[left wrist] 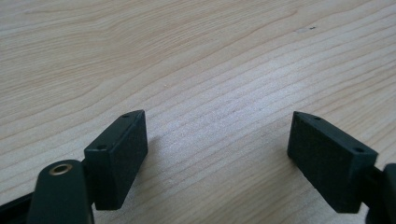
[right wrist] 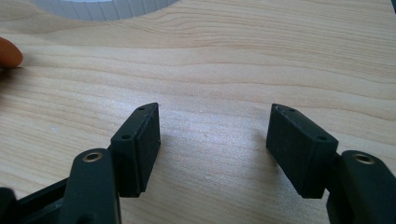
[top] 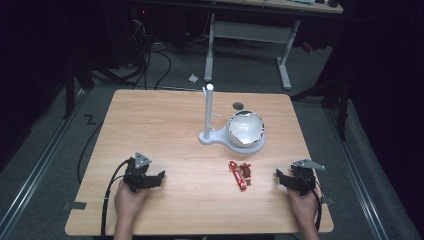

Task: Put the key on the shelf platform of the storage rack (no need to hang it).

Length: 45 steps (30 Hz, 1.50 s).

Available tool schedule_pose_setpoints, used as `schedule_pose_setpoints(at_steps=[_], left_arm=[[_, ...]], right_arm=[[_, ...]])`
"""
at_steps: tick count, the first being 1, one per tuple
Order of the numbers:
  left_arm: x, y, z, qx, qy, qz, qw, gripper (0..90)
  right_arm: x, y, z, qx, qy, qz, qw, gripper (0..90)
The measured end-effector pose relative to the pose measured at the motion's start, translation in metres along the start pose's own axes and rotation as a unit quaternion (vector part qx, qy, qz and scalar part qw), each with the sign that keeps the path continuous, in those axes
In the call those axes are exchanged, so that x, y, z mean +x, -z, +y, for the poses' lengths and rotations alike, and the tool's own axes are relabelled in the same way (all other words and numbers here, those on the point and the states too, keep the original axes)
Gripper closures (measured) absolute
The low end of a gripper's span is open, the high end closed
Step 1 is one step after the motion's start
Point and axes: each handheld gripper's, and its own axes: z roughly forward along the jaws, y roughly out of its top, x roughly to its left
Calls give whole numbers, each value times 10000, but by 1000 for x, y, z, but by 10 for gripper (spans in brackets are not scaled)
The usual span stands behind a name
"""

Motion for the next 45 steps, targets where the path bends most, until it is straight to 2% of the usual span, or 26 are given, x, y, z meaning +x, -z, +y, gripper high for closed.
schedule_pose_setpoints(at_steps=[21, 28, 33, 40, 45], left_arm=[[0, 0, 0, 5, -2, -1, 10000, 203], [0, 0, 0, 11, -8, -1, 10000, 204], [0, 0, 0, 6, -4, -1, 10000, 204], [0, 0, 0, 5, -1, -1, 10000, 203], [0, 0, 0, 6, -2, -2, 10000, 203]], right_arm=[[0, 1, 0, 13, 1, 6, 10000, 352], [-2, 2, 0, 33, -34, 11, 10000, 382], [-3, 6, -2, 9, -241, 155, 9996, 413], [1, 14, -3, -87, -247, 247, 9993, 417], [7, 21, -4, -151, -153, 330, 9992, 416]])
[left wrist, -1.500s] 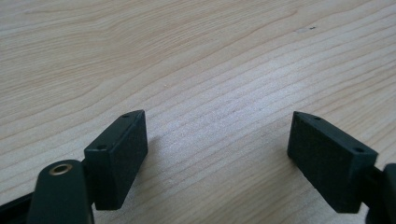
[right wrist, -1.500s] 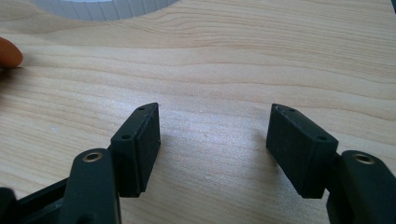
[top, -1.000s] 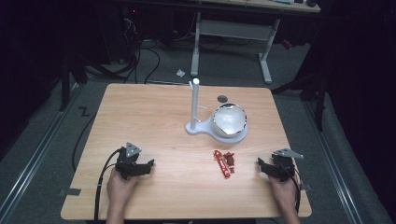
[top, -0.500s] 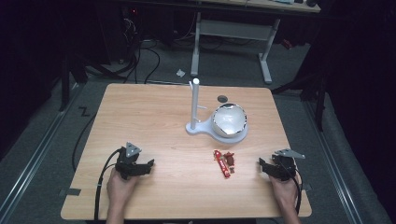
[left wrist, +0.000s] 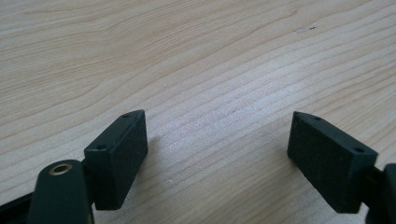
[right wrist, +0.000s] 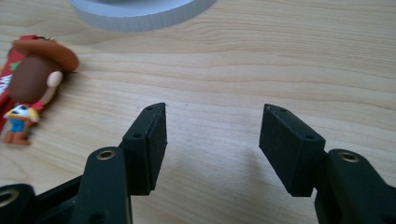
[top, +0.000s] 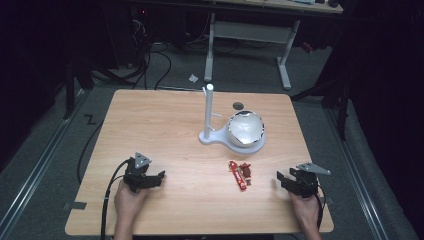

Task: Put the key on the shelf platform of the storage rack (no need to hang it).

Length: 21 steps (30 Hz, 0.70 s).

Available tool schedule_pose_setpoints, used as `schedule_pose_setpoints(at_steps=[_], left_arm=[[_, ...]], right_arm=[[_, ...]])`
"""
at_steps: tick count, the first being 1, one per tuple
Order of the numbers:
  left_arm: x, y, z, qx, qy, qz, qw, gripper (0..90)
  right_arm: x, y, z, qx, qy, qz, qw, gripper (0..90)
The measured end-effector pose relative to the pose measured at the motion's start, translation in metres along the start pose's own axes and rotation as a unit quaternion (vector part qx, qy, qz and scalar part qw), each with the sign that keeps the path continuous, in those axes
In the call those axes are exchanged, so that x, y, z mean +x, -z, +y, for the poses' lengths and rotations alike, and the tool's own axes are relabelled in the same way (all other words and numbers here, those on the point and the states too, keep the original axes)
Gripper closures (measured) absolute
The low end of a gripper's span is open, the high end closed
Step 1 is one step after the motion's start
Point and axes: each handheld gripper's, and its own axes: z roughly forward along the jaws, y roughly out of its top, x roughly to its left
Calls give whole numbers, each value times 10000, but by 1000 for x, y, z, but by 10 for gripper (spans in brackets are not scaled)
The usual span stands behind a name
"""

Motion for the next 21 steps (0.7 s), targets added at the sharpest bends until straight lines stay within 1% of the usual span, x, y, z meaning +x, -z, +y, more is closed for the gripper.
schedule_pose_setpoints(at_steps=[3, 10, 11, 12, 14, 15, 19, 21], left_arm=[[0, 0, 0, 6, -7, 5, 10000, 203], [0, 0, 0, 5, -5, 5, 10000, 203], [0, 0, 0, 7, -7, 4, 10000, 203], [0, 0, 0, 2, -2, 4, 10000, 203], [0, 0, 0, 7, -6, 3, 10000, 203], [0, 0, 0, 3, -3, 3, 10000, 203], [0, 0, 0, -1, 1, 0, 10000, 203], [0, 0, 0, -1, 0, 0, 10000, 203]], right_arm=[[6, 2, -1, -38, 49, 98, 9999, 417], [25, 3, -1, 14, 226, 366, 9991, 415], [32, 2, 0, 32, 286, 441, 9986, 413], [32, 2, 0, 32, 286, 441, 9986, 413], [38, 2, 2, 32, 385, 516, 9979, 409], [41, 2, 3, 43, 393, 537, 9978, 407], [52, 2, 8, 70, 615, 643, 9960, 399], [57, 1, 10, 93, 663, 713, 9952, 394]])
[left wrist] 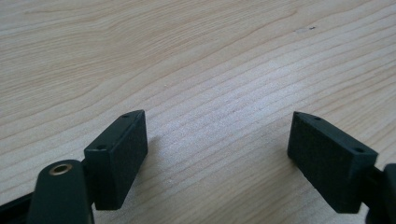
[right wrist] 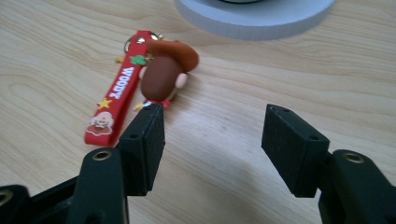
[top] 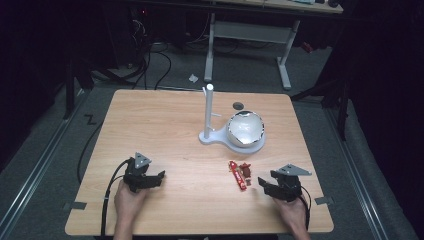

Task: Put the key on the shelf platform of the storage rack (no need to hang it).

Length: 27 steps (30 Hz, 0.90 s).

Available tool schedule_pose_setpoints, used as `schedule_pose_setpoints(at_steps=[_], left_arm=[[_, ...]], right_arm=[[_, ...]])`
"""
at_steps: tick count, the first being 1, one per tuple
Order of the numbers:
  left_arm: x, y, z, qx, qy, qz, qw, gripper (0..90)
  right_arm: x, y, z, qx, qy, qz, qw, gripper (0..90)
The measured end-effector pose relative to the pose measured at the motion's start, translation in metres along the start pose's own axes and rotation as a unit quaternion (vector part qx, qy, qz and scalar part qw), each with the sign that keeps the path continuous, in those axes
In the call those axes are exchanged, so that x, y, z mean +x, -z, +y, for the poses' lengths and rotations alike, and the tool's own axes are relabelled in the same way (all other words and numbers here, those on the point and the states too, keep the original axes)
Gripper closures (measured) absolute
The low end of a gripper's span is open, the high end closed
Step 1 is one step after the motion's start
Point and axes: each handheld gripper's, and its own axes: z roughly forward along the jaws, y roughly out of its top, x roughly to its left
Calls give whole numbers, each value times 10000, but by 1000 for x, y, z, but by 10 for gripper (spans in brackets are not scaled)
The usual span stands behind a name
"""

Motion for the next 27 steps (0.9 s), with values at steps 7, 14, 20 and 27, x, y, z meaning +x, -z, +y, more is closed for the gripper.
schedule_pose_setpoints(at_steps=[7, 14, 20, 27], left_arm=[[0, 0, 0, 0, -1, -1, 10000, 203], [0, 0, 0, 8, -11, 3, 10000, 204], [0, 0, 0, 2, -4, -1, 10000, 204], [0, 0, 0, 9, 5, -9, 10000, 204]], right_arm=[[14, -10, 5, 143, 105, 256, 9995, 358], [20, -14, 13, 89, 96, 395, 9991, 329], [28, -23, 19, 188, 143, 422, 9988, 308], [31, -35, 26, 350, 119, 411, 9985, 282]])
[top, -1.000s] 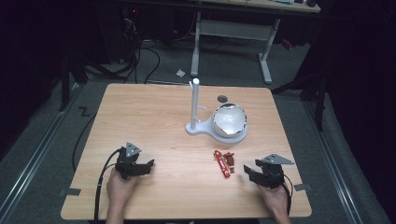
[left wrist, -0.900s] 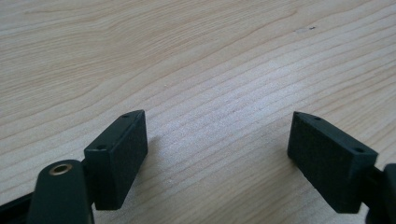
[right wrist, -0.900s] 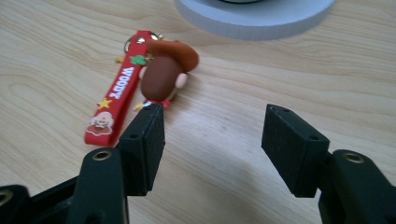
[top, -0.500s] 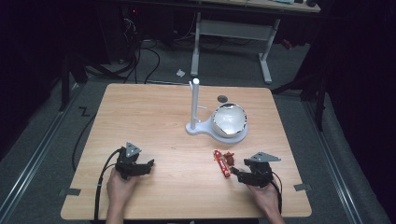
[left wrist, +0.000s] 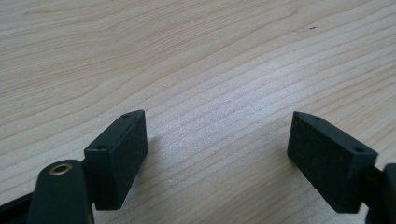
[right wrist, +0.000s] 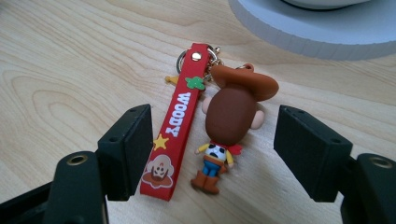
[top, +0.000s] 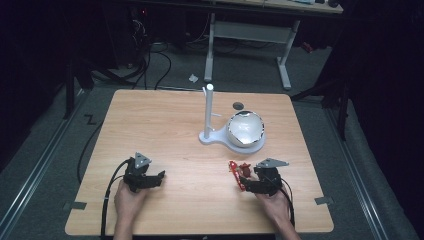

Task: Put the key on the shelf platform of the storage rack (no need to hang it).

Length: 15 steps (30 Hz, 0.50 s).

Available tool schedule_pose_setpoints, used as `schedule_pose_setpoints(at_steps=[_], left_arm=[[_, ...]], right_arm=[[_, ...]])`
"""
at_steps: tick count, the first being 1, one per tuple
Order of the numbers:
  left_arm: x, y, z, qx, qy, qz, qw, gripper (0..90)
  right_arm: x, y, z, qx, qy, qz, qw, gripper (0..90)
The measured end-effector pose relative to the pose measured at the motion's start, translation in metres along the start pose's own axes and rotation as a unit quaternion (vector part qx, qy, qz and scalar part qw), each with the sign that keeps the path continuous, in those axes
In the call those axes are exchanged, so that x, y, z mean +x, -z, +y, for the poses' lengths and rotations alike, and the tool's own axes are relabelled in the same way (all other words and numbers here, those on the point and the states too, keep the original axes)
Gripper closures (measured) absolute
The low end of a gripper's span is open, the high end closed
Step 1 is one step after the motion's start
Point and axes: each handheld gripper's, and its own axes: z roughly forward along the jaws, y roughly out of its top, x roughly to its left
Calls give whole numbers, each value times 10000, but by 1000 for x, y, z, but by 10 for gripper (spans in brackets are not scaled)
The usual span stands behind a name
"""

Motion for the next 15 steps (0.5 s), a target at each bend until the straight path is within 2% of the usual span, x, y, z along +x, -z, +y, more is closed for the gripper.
schedule_pose_setpoints(at_steps=[15], left_arm=[[0, 0, 0, -19, 7, 7, 10000, 205]], right_arm=[[4, -22, 4, 171, -4, -145, 9997, 259]])
